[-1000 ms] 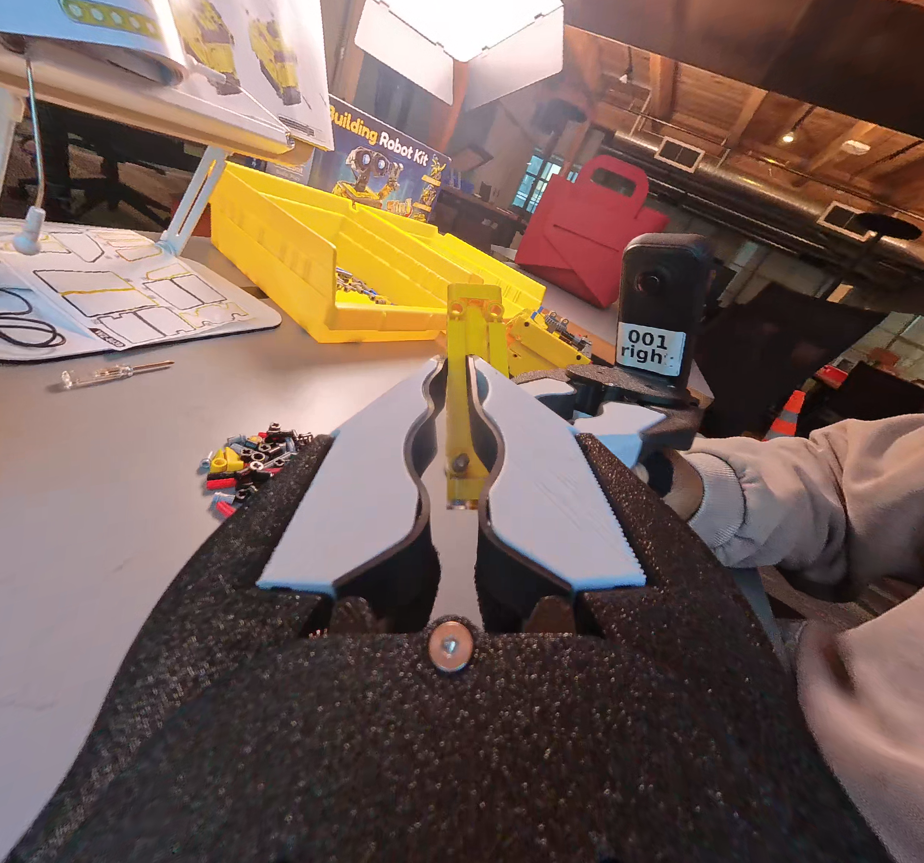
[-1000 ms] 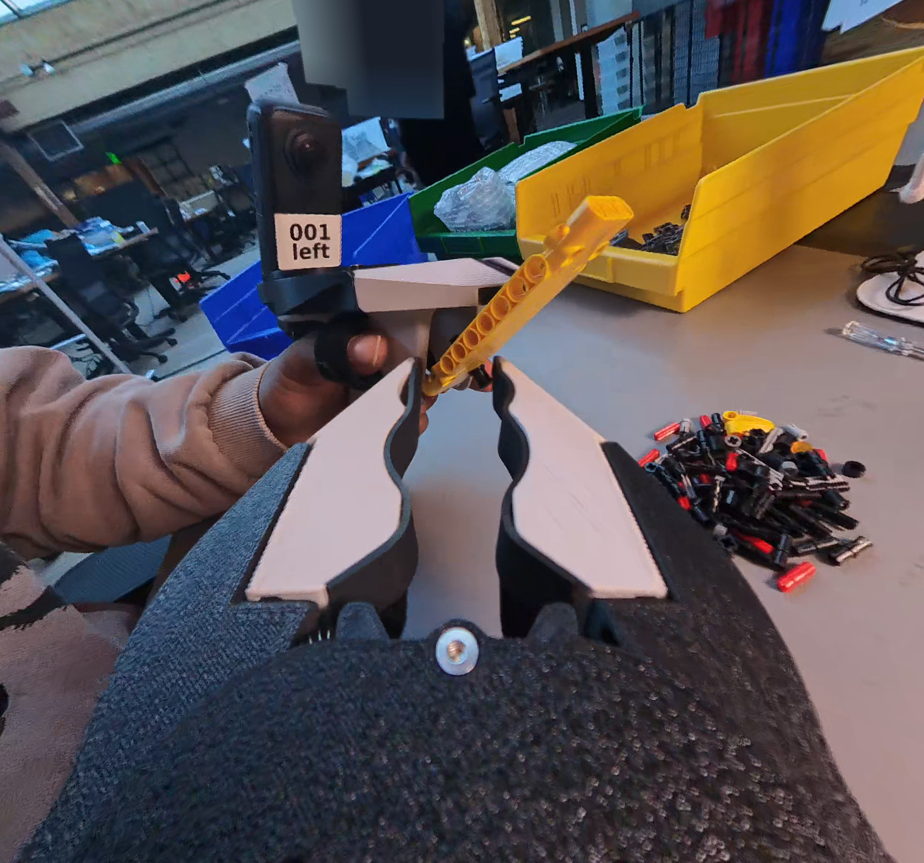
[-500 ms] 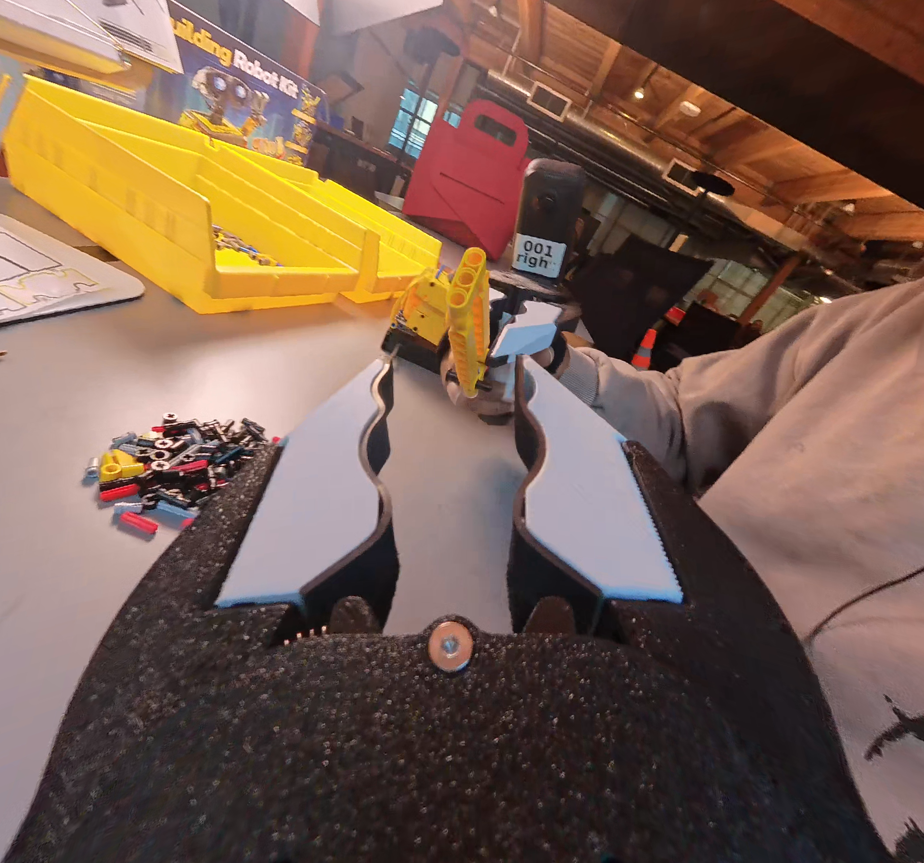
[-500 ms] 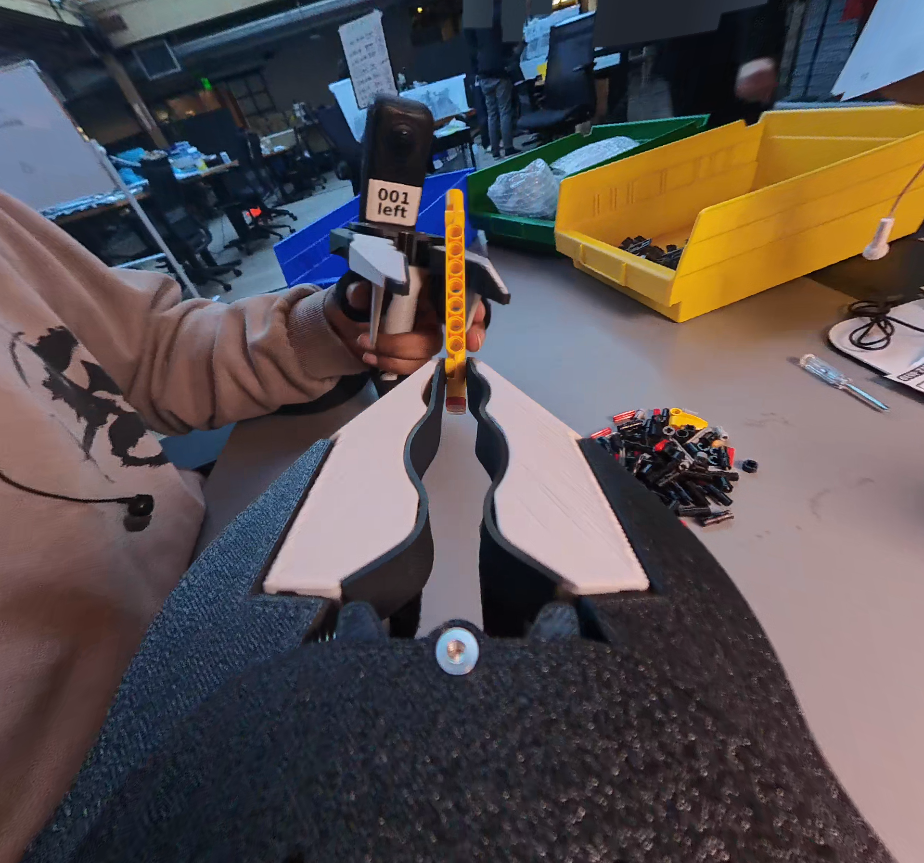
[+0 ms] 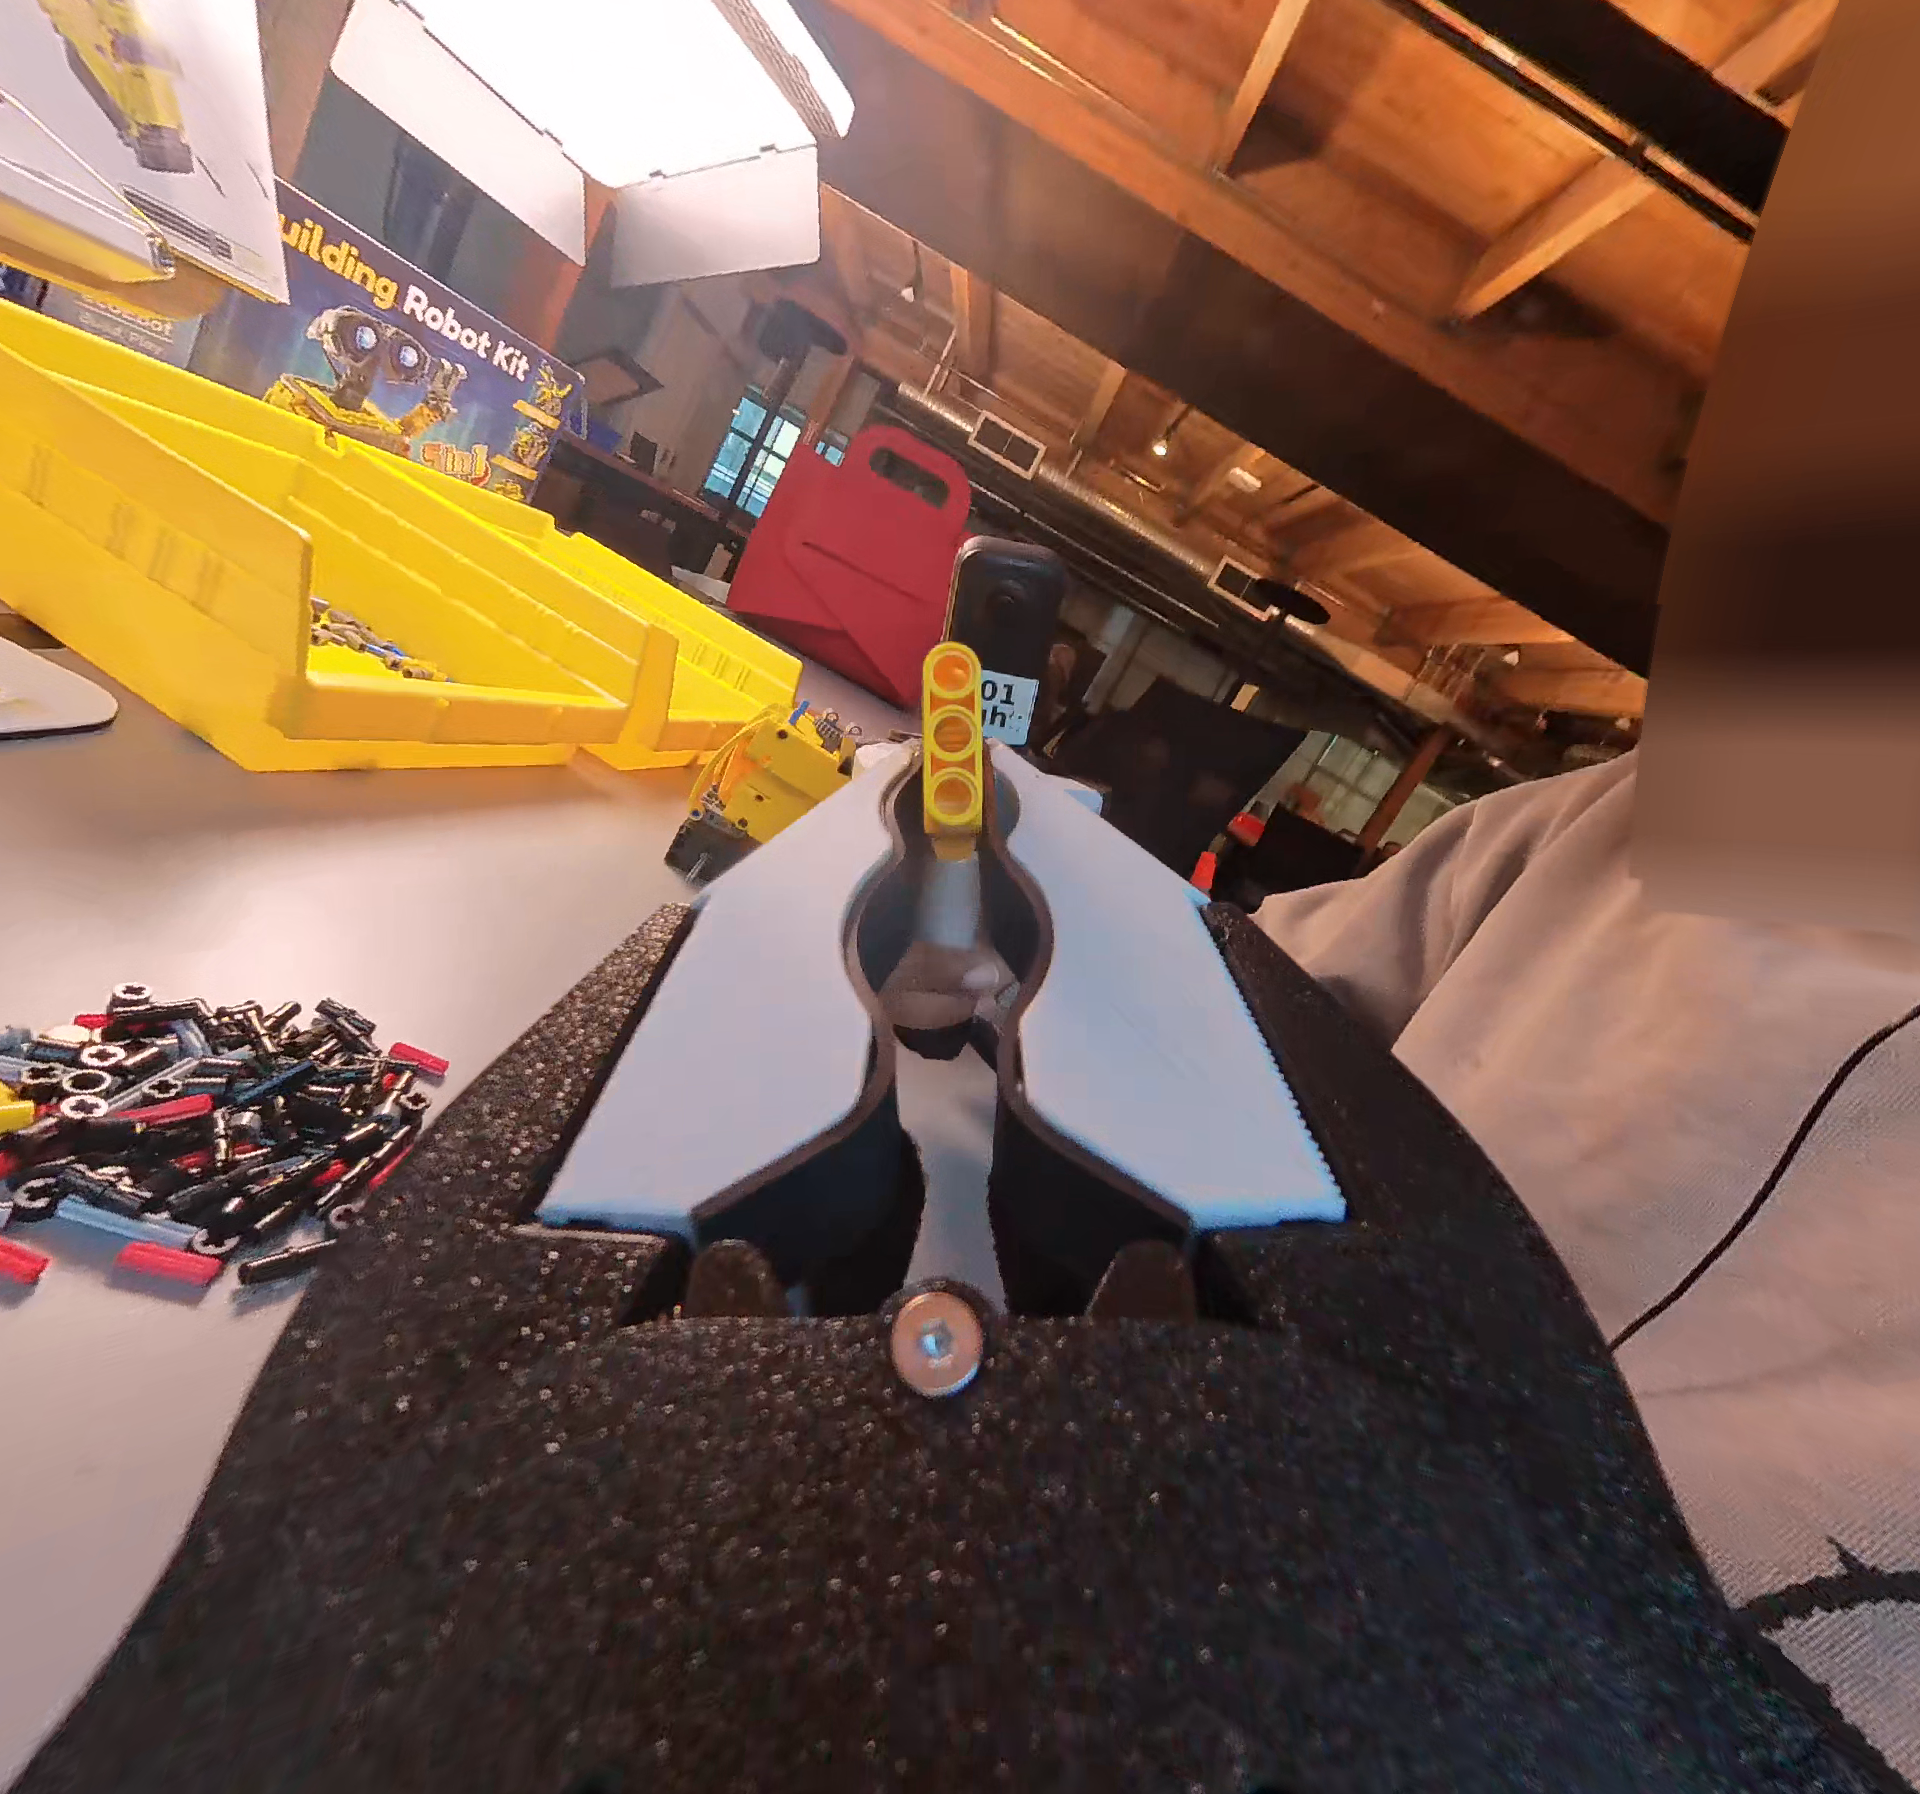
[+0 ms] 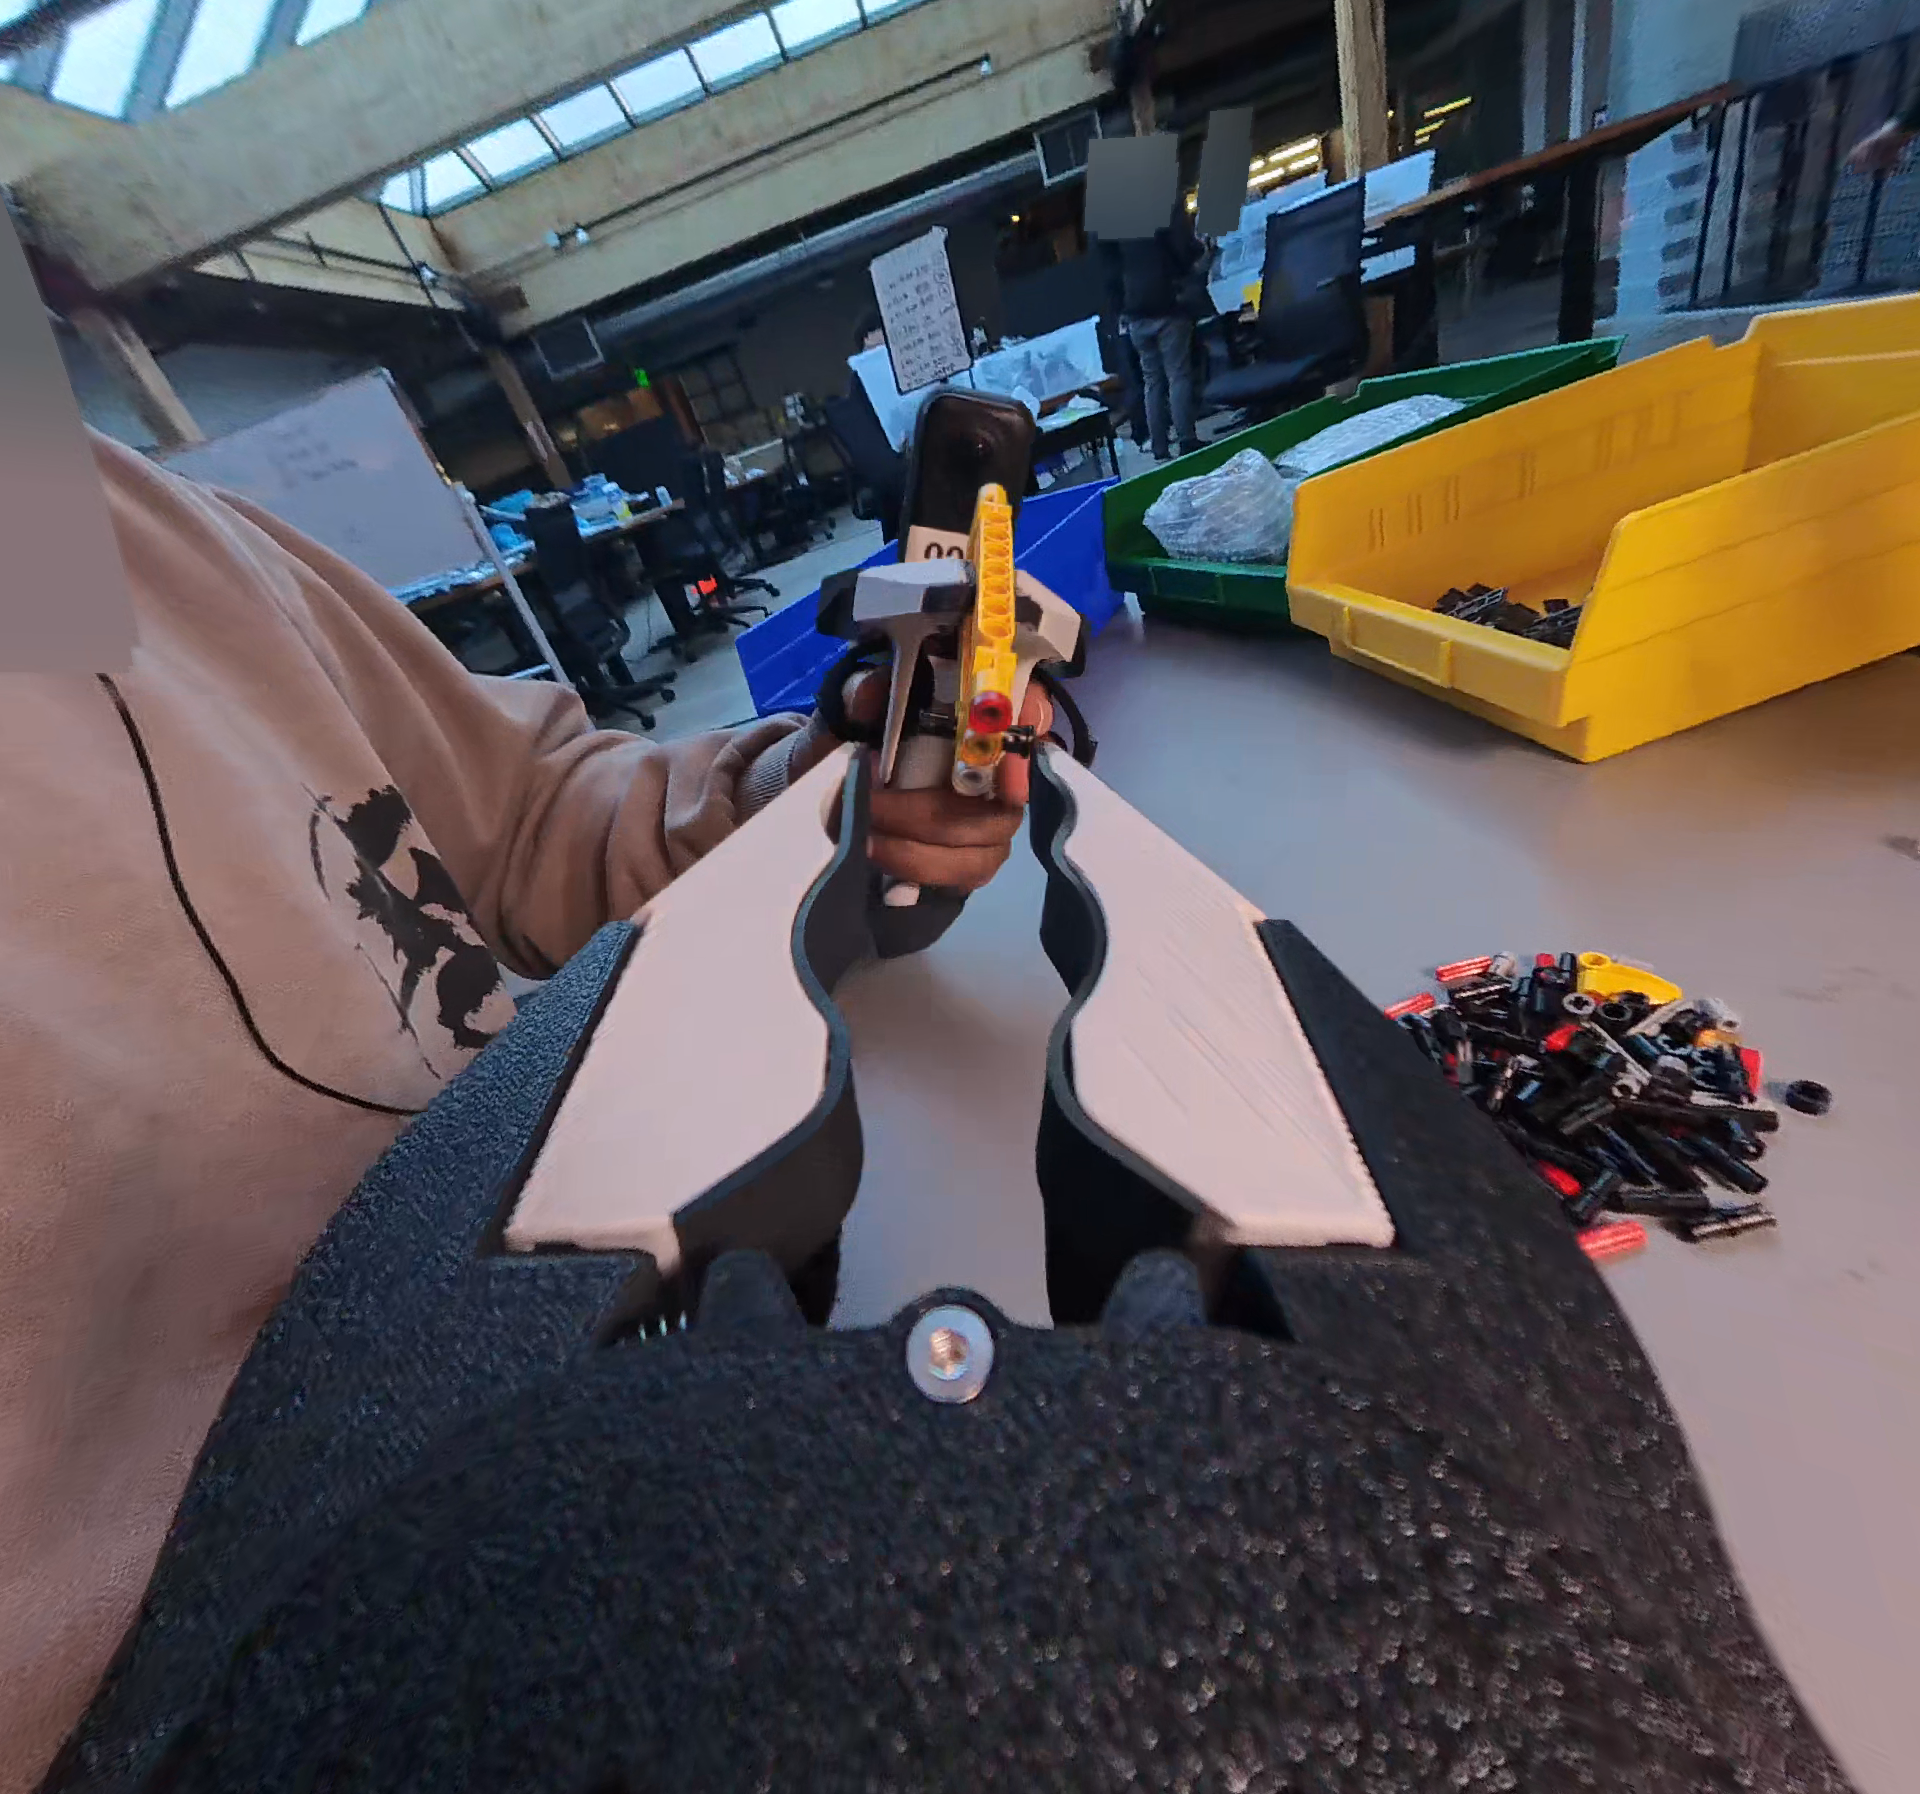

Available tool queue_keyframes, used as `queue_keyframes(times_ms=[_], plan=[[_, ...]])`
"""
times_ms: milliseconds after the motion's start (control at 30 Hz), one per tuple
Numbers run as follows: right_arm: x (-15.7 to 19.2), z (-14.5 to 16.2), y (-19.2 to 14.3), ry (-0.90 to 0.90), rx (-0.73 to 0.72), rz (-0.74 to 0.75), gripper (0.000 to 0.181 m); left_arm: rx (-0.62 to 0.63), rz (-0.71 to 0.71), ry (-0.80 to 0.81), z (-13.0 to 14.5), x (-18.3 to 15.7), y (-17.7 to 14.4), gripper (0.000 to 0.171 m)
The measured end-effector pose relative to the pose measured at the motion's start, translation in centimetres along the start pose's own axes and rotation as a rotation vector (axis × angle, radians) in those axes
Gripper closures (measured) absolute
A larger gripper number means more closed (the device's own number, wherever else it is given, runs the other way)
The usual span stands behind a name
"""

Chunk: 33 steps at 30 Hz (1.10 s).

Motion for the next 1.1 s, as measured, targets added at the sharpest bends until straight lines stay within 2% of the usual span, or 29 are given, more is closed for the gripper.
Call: queue_keyframes(times_ms=[133,267,400,500,700,833,967,1100], plan=[[0.0,0.2,0.5,0.023,-0.026,0.015,0.156,0.002,-0.002,-0.011,0.2,0.2,0.1,0.166],[-0.2,0.3,0.6,0.031,-0.038,0.039,0.173,0.006,0.006,-0.005,0.4,0.0,0.3,0.165],[0.0,0.1,0.3,-0.012,-0.024,0.048,0.173,0.031,0.026,0.010,0.6,-0.1,0.4,0.165],[0.2,-0.2,0.1,-0.078,0.018,0.040,0.174,0.111,0.025,0.067,0.6,-0.3,0.4,0.163],[0.9,0.0,-0.1,-0.264,0.197,0.040,0.174,0.355,-0.088,0.345,0.7,-1.0,-0.1,0.157],[1.3,0.8,0.3,-0.319,0.309,0.018,0.174,0.536,-0.139,0.514,2.1,-1.3,0.0,0.152],[1.5,1.6,0.9,-0.297,0.343,-0.016,0.174,0.608,-0.117,0.523,3.4,-1.3,0.5,0.165],[1.2,1.5,0.6,-0.243,0.300,-0.030,0.174,0.580,-0.096,0.442,3.2,-1.2,0.6,0.165]])
Point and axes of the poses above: each gripper's, where its closed fingertips meet, y out along the fingers, z out of its underside, x = y × z across the jaws, the point moved 9 cm from there along -y, back along the fingers, and after that the axes turned 7 degrees about -y, right-handed, at the moved point
